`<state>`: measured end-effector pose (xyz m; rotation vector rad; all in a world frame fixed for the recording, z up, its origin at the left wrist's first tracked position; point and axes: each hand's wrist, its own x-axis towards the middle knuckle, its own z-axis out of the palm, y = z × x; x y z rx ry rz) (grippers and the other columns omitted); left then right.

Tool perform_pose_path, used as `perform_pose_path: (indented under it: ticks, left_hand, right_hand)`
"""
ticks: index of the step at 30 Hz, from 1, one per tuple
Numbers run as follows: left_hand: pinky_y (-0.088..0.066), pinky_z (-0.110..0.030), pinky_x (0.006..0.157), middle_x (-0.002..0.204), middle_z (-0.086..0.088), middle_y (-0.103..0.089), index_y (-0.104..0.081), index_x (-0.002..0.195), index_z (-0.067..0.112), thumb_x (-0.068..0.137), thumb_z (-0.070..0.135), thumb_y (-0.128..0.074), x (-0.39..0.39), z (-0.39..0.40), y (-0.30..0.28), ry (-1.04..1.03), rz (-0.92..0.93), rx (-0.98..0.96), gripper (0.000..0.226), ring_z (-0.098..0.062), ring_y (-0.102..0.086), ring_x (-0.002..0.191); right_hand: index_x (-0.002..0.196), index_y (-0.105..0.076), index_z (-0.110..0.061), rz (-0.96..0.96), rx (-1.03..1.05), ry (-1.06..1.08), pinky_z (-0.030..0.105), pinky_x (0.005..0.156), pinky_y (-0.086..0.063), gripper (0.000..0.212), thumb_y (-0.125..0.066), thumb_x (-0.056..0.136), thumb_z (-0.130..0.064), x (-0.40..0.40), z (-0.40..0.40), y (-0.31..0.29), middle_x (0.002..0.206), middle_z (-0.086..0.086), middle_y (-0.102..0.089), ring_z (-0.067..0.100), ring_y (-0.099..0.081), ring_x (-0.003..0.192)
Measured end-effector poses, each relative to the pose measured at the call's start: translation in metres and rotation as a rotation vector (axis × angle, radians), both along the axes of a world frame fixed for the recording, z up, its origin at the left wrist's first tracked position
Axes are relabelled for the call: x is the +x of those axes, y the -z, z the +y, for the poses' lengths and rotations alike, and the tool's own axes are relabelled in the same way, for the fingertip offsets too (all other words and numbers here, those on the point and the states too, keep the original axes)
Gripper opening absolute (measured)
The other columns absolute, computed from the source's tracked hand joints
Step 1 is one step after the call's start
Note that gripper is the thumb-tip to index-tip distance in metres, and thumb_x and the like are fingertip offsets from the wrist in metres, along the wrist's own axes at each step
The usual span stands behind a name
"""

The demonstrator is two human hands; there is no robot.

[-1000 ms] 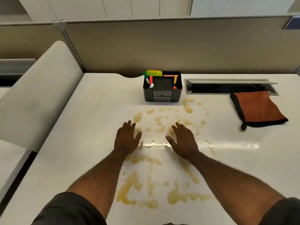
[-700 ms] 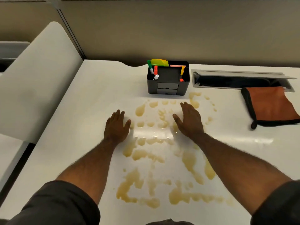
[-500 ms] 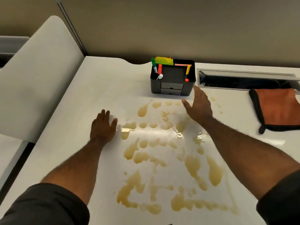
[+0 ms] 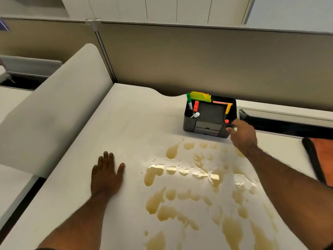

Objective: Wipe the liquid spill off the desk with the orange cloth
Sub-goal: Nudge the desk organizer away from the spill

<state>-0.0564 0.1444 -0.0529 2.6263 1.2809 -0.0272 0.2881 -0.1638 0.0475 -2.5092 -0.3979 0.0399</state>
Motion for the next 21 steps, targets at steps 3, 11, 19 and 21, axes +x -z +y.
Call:
perform_pose_path:
  ticks: [3, 11, 19, 21]
  left_hand:
    - [-0.004, -0.039, 0.120, 0.163, 0.001, 0.003, -0.004, 0.153, 0.022, 0.093, 0.060, -0.017, 0.001, 0.001, 0.003, -0.016, 0.011, 0.009, 0.072, -0.019, 0.000, 0.150]
    - [-0.004, -0.038, 0.121, 0.161, 0.004, 0.005, -0.003, 0.153, 0.025, 0.084, 0.067, -0.004, 0.009, 0.011, 0.004, -0.039, -0.036, 0.050, 0.081, -0.016, 0.000, 0.150]
    - [-0.003, -0.037, 0.120, 0.161, 0.005, 0.002, -0.007, 0.153, 0.023, 0.085, 0.067, -0.008, 0.010, 0.011, 0.005, -0.042, -0.095, 0.075, 0.081, -0.015, -0.003, 0.149]
    - [0.000, -0.036, 0.119, 0.161, 0.006, 0.002, -0.006, 0.153, 0.024, 0.085, 0.068, -0.007, 0.010, 0.010, 0.005, -0.037, -0.098, 0.083, 0.080, -0.013, -0.001, 0.149]
  right_hand:
    - [0.098, -0.064, -0.002, -0.046, 0.029, -0.003, 0.029, 0.067, -0.039, 0.019, -0.065, 0.091, -0.019, -0.004, 0.005, 0.003, 0.086, 0.015, -0.067, 0.027, -0.057, 0.076]
    - [0.088, -0.065, -0.004, -0.149, 0.109, -0.071, 0.026, 0.055, -0.030, 0.015, -0.069, 0.088, -0.019, -0.018, 0.063, -0.005, 0.074, 0.012, -0.067, 0.022, -0.051, 0.064]
    - [0.090, -0.069, -0.007, -0.134, 0.238, -0.188, 0.024, 0.064, -0.034, 0.010, -0.071, 0.085, -0.016, -0.029, 0.178, -0.025, 0.083, 0.012, -0.072, 0.027, -0.060, 0.074]
    - [0.090, -0.069, -0.007, -0.106, 0.244, -0.225, 0.023, 0.066, -0.034, 0.008, -0.070, 0.086, -0.015, -0.034, 0.204, -0.025, 0.087, 0.012, -0.073, 0.028, -0.063, 0.080]
